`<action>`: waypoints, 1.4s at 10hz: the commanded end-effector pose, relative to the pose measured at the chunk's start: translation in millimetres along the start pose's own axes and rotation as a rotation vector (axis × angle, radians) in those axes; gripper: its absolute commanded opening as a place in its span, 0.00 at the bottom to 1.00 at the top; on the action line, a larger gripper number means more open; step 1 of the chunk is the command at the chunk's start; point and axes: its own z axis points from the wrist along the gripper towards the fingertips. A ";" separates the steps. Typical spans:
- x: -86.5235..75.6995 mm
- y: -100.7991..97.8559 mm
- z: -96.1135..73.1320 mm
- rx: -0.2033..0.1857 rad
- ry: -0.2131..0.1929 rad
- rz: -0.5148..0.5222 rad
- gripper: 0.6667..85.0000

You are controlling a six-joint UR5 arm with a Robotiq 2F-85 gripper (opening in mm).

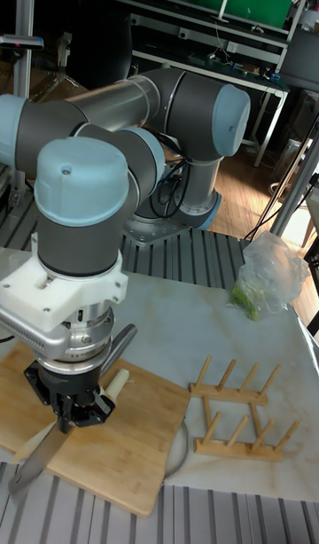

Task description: Chop the scallions

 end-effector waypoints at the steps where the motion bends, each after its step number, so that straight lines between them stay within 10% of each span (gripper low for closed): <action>1: 2.6 10.3 5.0 -0.017 0.011 0.025 0.01; 14: 45.1 -40.0 -2.3 0.106 0.186 0.001 0.01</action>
